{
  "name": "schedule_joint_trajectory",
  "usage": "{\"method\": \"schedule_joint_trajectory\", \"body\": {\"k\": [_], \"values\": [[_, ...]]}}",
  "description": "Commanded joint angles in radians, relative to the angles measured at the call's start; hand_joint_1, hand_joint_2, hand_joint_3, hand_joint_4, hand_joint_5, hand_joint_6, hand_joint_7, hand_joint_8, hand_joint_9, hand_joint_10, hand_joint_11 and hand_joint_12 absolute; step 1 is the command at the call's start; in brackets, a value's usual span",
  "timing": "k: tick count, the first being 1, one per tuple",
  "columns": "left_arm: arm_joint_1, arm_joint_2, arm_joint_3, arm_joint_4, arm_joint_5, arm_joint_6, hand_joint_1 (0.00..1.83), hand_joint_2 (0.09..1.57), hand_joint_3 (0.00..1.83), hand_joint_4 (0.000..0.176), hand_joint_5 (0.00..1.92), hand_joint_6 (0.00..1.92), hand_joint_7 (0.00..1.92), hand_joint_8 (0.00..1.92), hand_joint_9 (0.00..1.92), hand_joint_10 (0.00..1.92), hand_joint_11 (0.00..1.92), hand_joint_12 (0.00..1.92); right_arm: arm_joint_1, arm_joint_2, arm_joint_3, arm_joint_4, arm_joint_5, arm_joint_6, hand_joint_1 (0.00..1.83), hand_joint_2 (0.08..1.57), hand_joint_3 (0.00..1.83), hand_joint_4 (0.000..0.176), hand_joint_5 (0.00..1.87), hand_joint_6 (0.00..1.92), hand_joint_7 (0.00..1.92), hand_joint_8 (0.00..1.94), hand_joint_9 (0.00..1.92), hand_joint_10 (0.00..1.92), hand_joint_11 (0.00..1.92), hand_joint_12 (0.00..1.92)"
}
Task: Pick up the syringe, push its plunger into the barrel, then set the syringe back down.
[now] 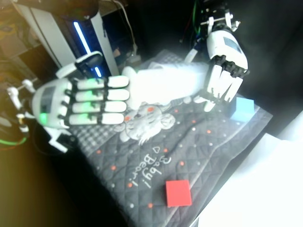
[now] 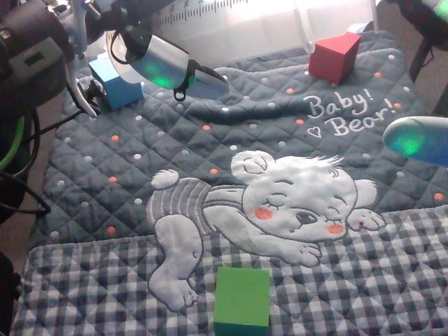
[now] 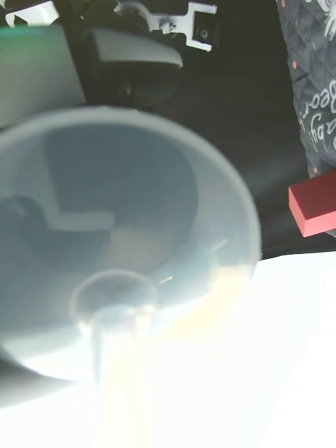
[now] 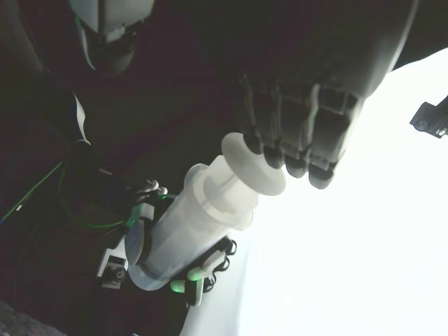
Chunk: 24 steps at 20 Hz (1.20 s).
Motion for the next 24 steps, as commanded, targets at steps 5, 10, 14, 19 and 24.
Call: {"method": "schedule_joint_trajectory", "body": {"k": [5, 10, 14, 19, 24], "values": [[-0.037, -0.004, 0.002, -0.02, -0.119, -0.014, 1.52, 0.85, 0.57, 0.0, 1.38, 1.92, 1.49, 1.92, 1.59, 1.92, 1.63, 1.92, 0.007, -0.018, 0.014, -0.01, 0.105, 0.017, 0.0, 0.81, 0.0, 0.0, 0.08, 0.02, 0.02, 0.01, 0.0, 0.0, 0.0, 0.0], [-0.053, -0.006, 0.002, 0.005, -0.106, -0.026, 1.51, 0.84, 0.58, 0.0, 1.38, 1.92, 1.5, 1.92, 1.58, 1.92, 1.63, 1.92, 0.018, -0.028, 0.017, -0.015, 0.102, 0.018, 0.0, 0.8, 0.0, 0.0, 0.08, 0.01, 0.01, 0.0, 0.0, 0.0, 0.0, 0.0], [-0.06, -0.011, 0.003, 0.013, -0.098, -0.028, 1.51, 0.91, 0.44, 0.0, 1.36, 1.92, 1.48, 1.92, 1.56, 1.92, 1.61, 1.92, 0.027, -0.033, 0.018, -0.02, 0.099, 0.02, 0.0, 0.79, 0.0, 0.0, 0.1, 0.01, 0.02, 0.01, 0.0, 0.0, 0.0, 0.0], [-0.072, -0.015, 0.004, 0.04, -0.076, -0.032, 1.5, 0.92, 0.43, 0.0, 1.37, 1.92, 1.5, 1.92, 1.58, 1.92, 1.62, 1.92, 0.033, -0.043, 0.018, -0.024, 0.098, 0.022, 0.0, 0.79, 0.0, 0.0, 0.12, 0.01, 0.05, 0.01, 0.0, 0.0, 0.0, 0.0], [-0.081, -0.022, 0.009, 0.05, -0.067, -0.035, 1.5, 0.9, 0.48, 0.0, 1.38, 1.92, 1.52, 1.92, 1.6, 1.92, 1.62, 1.92, 0.034, -0.05, 0.02, -0.029, 0.093, 0.027, 0.0, 0.8, 0.0, 0.0, 0.11, 0.0, 0.05, 0.01, 0.0, 0.0, 0.0, 0.0]]}}
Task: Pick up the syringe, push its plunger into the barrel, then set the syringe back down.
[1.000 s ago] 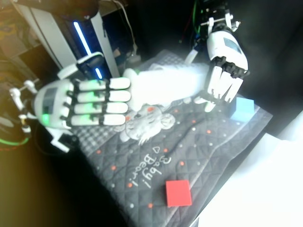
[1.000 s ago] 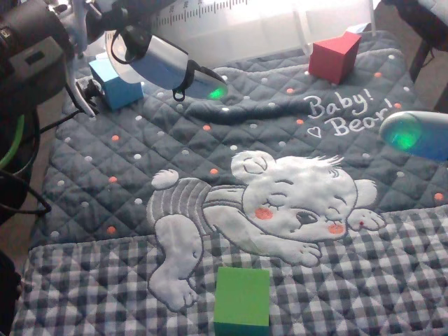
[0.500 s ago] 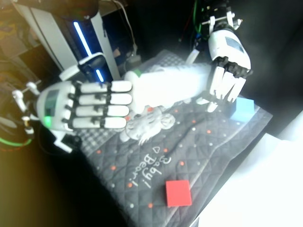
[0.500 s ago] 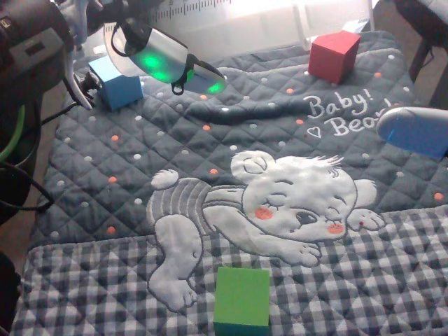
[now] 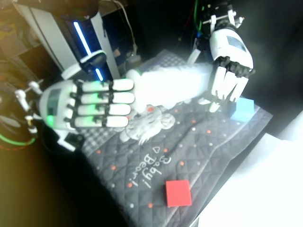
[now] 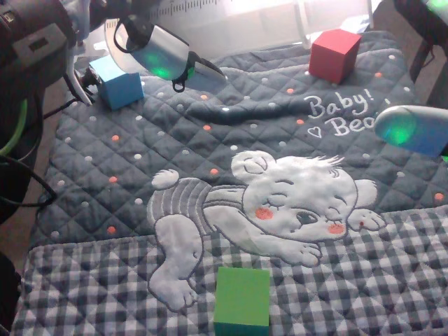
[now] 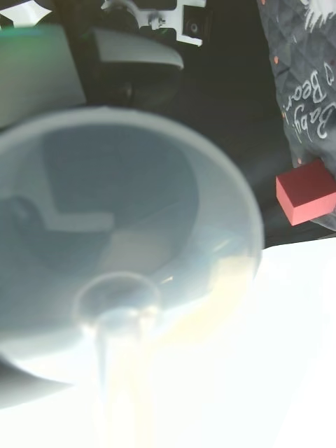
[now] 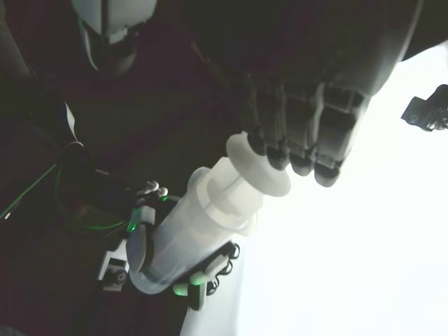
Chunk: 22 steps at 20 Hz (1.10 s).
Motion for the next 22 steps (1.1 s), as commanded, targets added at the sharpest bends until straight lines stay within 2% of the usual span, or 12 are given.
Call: {"method": "schedule_joint_trajectory", "body": {"k": [1, 6, 12, 16, 22], "values": [[-0.028, -0.014, -0.005, -0.024, -0.144, -0.016, 1.52, 0.9, 0.49, 0.0, 1.37, 1.92, 1.52, 1.92, 1.6, 1.92, 1.63, 1.92, 0.015, -0.006, -0.001, -0.05, 0.083, 0.009, 0.0, 0.79, 0.0, 0.0, 0.11, 0.0, 0.04, 0.0, 0.0, 0.0, 0.0, 0.0], [-0.03, -0.023, 0.0, -0.009, -0.135, -0.016, 1.5, 0.87, 0.54, 0.0, 1.36, 1.92, 1.52, 1.92, 1.59, 1.92, 1.63, 1.92, 0.023, -0.011, 0.004, -0.063, 0.062, 0.011, 0.0, 0.78, 0.0, 0.0, 0.12, 0.01, 0.06, 0.01, 0.0, 0.0, 0.0, 0.0], [-0.039, -0.027, 0.005, -0.002, -0.125, -0.016, 1.51, 0.91, 0.49, 0.0, 1.36, 1.92, 1.51, 1.92, 1.58, 1.92, 1.62, 1.92, 0.03, -0.023, 0.008, -0.071, 0.052, 0.012, 0.0, 0.83, 0.01, 0.0, 0.14, 0.01, 0.09, 0.01, 0.03, 0.01, 0.0, 0.0], [-0.043, -0.031, 0.008, -0.001, -0.121, -0.016, 1.5, 0.86, 0.59, 0.0, 1.38, 1.92, 1.53, 1.92, 1.6, 1.92, 1.64, 1.92, 0.031, -0.029, 0.009, -0.074, 0.049, 0.015, 0.0, 0.79, 0.0, 0.0, 0.17, 0.01, 0.11, 0.01, 0.04, 0.01, 0.0, 0.0], [-0.056, -0.037, 0.008, 0.008, -0.115, -0.016, 1.53, 0.84, 0.61, 0.0, 1.38, 1.92, 1.53, 1.92, 1.61, 1.92, 1.65, 1.92, 0.036, -0.034, 0.01, -0.079, 0.042, 0.019, 0.0, 0.85, 0.01, 0.0, 0.17, 0.01, 0.11, 0.01, 0.01, 0.0, 0.0, 0.0]]}}
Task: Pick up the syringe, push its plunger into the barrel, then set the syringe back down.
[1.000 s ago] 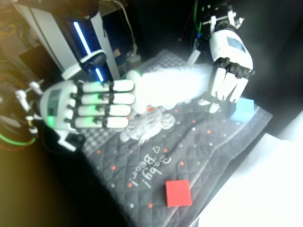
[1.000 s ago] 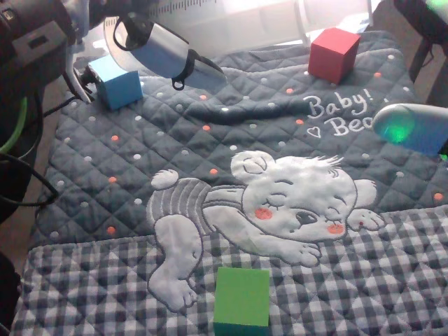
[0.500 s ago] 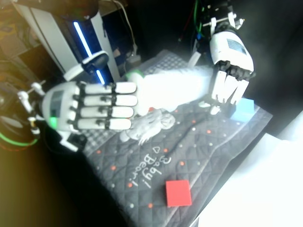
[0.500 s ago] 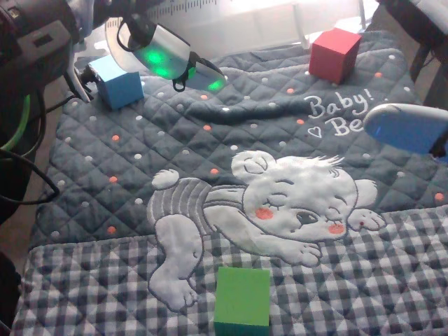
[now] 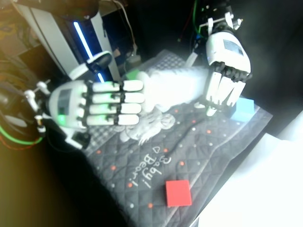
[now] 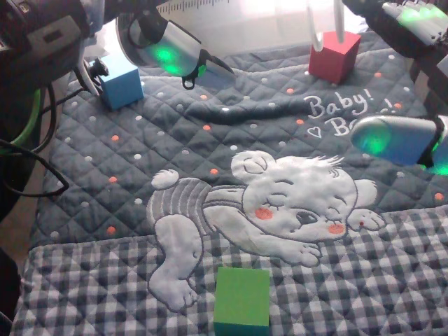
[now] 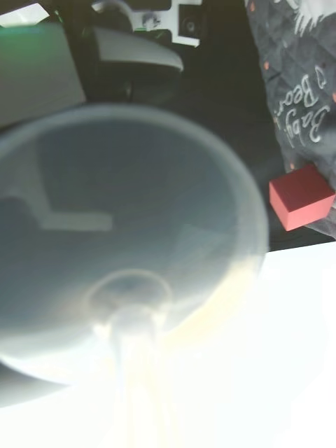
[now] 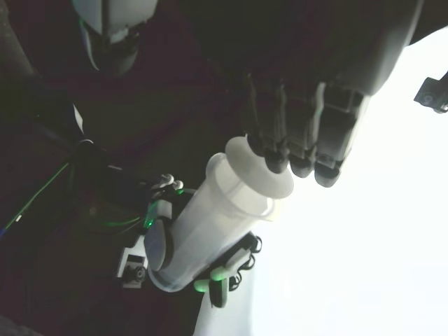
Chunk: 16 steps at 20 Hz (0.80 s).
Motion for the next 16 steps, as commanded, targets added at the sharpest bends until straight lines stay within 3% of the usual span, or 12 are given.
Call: {"method": "schedule_joint_trajectory", "body": {"k": [1, 3, 13, 16], "values": [[-0.026, -0.01, -0.004, -0.04, -0.138, -0.023, 1.52, 0.86, 0.57, 0.0, 1.37, 1.92, 1.51, 1.92, 1.6, 1.92, 1.65, 1.92, 0.013, -0.004, -0.001, -0.042, 0.09, 0.006, 0.0, 0.86, 0.02, 0.0, 0.15, 0.0, 0.1, 0.0, 0.0, 0.0, 0.0, 0.0], [-0.026, -0.01, -0.002, -0.028, -0.133, -0.038, 1.51, 0.9, 0.48, 0.0, 1.33, 1.92, 1.49, 1.92, 1.58, 1.92, 1.62, 1.92, 0.013, -0.004, 0.0, -0.042, 0.09, 0.012, 0.0, 0.82, 0.0, 0.0, 0.17, 0.01, 0.12, 0.01, 0.01, 0.0, 0.0, 0.0], [0.0, 0.002, 0.012, -0.024, -0.091, -0.05, 1.47, 0.96, 0.41, 0.0, 1.31, 1.92, 1.49, 1.92, 1.57, 1.92, 1.6, 1.92, 0.018, 0.048, -0.003, -0.055, 0.09, 0.023, 0.0, 0.8, 0.0, 0.0, 0.1, 0.0, 0.01, 0.0, 0.0, 0.0, 0.0, 0.0], [0.009, 0.01, 0.013, -0.024, -0.074, -0.05, 1.45, 0.98, 0.4, 0.0, 1.31, 1.92, 1.48, 1.92, 1.56, 1.92, 1.58, 1.92, 0.021, 0.068, -0.003, -0.055, 0.09, 0.023, 0.0, 0.89, 0.03, 0.0, 0.05, 0.0, 0.0, 0.0, 0.0, 0.0, 0.01, 0.01]]}}
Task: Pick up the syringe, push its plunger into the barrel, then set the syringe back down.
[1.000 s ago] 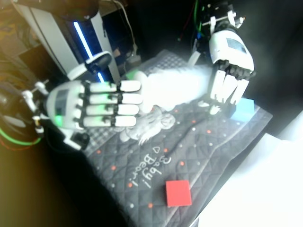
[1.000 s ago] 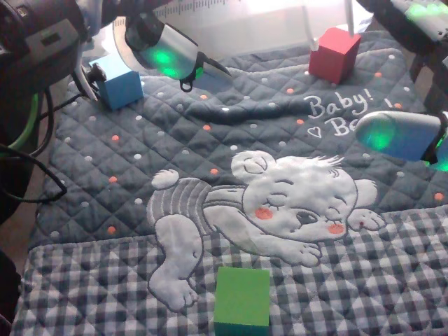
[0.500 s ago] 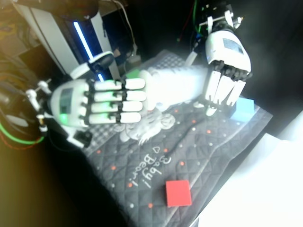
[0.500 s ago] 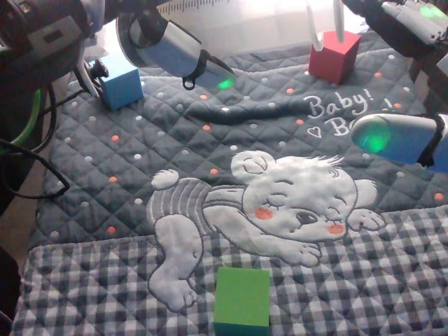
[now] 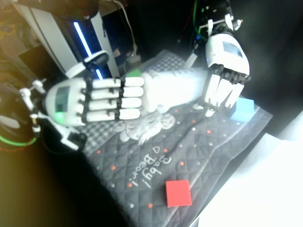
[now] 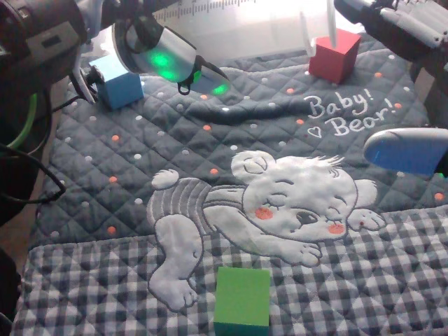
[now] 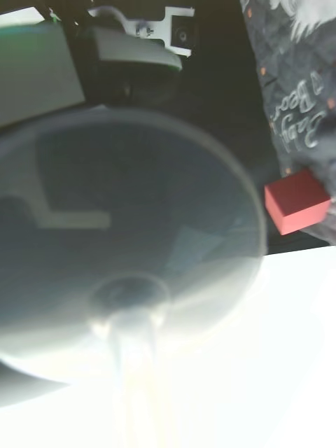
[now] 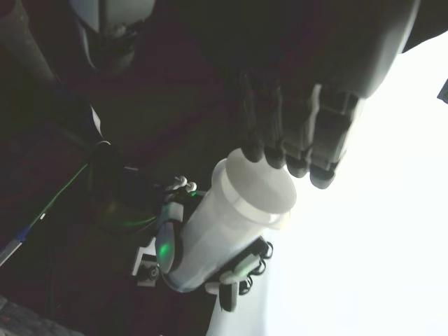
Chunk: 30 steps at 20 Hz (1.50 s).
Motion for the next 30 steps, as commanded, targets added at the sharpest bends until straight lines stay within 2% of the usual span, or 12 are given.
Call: {"method": "schedule_joint_trajectory", "body": {"k": [1, 3, 5, 8, 14, 19, 20, 21, 22, 23, 26, 30], "values": [[-0.005, 0.005, 0.003, -0.036, -0.096, -0.011, 1.45, 0.98, 0.4, 0.0, 1.3, 1.92, 1.49, 1.92, 1.56, 1.92, 1.58, 1.92, 0.014, 0.014, -0.002, 0.024, 0.122, 0.007, 0.0, 0.89, 0.03, 0.0, 0.05, 0.0, 0.0, 0.0, 0.0, 0.0, 0.02, 0.01], [0.002, 0.009, 0.003, -0.034, -0.086, -0.011, 1.47, 1.0, 0.35, 0.0, 1.29, 1.92, 1.48, 1.92, 1.57, 1.92, 1.59, 1.92, 0.016, 0.03, -0.003, 0.024, 0.122, 0.007, 0.03, 0.98, 0.02, 0.0, 0.03, 0.0, 0.0, 0.0, 0.0, 0.0, 0.0, 0.0], [0.008, 0.014, 0.001, -0.024, -0.074, -0.011, 1.49, 1.0, 0.34, 0.0, 1.3, 1.92, 1.51, 1.92, 1.59, 1.92, 1.62, 1.92, 0.022, 0.044, -0.004, 0.024, 0.123, 0.006, 0.06, 0.93, 0.0, 0.0, 0.03, 0.0, 0.0, 0.0, 0.0, 0.0, 0.01, 0.0], [0.013, 0.015, -0.001, 0.005, -0.053, -0.018, 1.52, 0.93, 0.47, 0.0, 1.3, 1.92, 1.49, 1.92, 1.57, 1.92, 1.6, 1.92, 0.025, 0.06, -0.004, 0.023, 0.123, 0.004, 0.01, 1.0, 0.01, 0.0, 0.12, 0.01, 0.05, 0.01, 0.01, 0.0, 0.0, 0.0], [0.03, 0.012, -0.001, 0.1, -0.02, -0.103, 1.57, 0.89, 0.52, 0.0, 1.33, 1.92, 1.51, 1.92, 1.57, 1.92, 1.58, 1.92, 0.04, 0.067, -0.006, 0.02, 0.124, -0.01, 0.05, 0.83, 0.0, 0.0, 0.09, 0.0, 0.05, 0.0, 0.0, 0.0, 0.03, 0.02], [0.041, 0.009, -0.01, 0.157, 0.024, -0.135, 1.59, 0.87, 0.51, 0.0, 1.22, 1.92, 1.46, 1.92, 1.52, 1.92, 1.49, 1.92, 0.04, 0.065, -0.006, 0.02, 0.124, -0.011, 0.03, 0.82, 0.0, 0.0, 0.11, 0.01, 0.06, 0.0, 0.01, 0.0, 0.03, 0.03], [0.043, 0.008, -0.013, 0.163, 0.032, -0.135, 1.58, 0.88, 0.51, 0.0, 1.04, 1.58, 1.43, 1.92, 1.52, 1.92, 1.51, 1.92, 0.04, 0.065, -0.006, 0.02, 0.124, -0.011, 0.01, 0.83, 0.0, 0.0, 0.1, 0.0, 0.06, 0.0, 0.01, 0.0, 0.04, 0.04], [0.043, 0.006, -0.013, 0.168, 0.04, -0.135, 1.57, 0.88, 0.5, 0.0, 1.02, 1.58, 1.42, 1.92, 1.52, 1.92, 1.53, 1.92, 0.04, 0.065, -0.006, 0.02, 0.124, -0.011, 0.0, 0.84, 0.0, 0.0, 0.1, 0.0, 0.06, 0.0, 0.02, 0.01, 0.04, 0.04], [0.043, 0.004, -0.013, 0.177, 0.051, -0.135, 1.55, 0.89, 0.49, 0.0, 1.06, 1.85, 1.42, 1.92, 1.51, 1.92, 1.52, 1.92, 0.04, 0.065, -0.006, 0.02, 0.124, -0.011, 0.02, 0.83, 0.0, 0.0, 0.1, 0.0, 0.07, 0.0, 0.02, 0.01, 0.05, 0.04], [0.044, 0.002, -0.013, 0.189, 0.063, -0.135, 1.5, 0.91, 0.49, 0.0, 1.13, 1.91, 1.42, 1.92, 1.5, 1.92, 1.45, 1.92, 0.04, 0.065, -0.006, 0.02, 0.124, -0.011, 0.01, 0.83, 0.0, 0.0, 0.1, 0.0, 0.07, 0.01, 0.03, 0.01, 0.06, 0.05], [0.048, -0.008, -0.012, 0.224, 0.096, -0.135, 1.51, 0.89, 0.51, 0.0, 1.28, 1.92, 1.46, 1.92, 1.54, 1.92, 1.55, 1.92, 0.04, 0.065, -0.006, 0.019, 0.124, -0.012, 0.0, 0.85, 0.01, 0.0, 0.09, 0.0, 0.07, 0.0, 0.03, 0.01, 0.04, 0.05], [0.048, -0.029, -0.005, 0.263, 0.137, -0.135, 1.57, 0.87, 0.52, 0.0, 1.12, 1.92, 1.46, 1.92, 1.56, 1.92, 1.6, 1.92, 0.04, 0.06, -0.006, 0.018, 0.124, -0.012, 0.0, 0.84, 0.0, 0.0, 0.09, 0.0, 0.08, 0.0, 0.04, 0.01, 0.03, 0.06]]}}
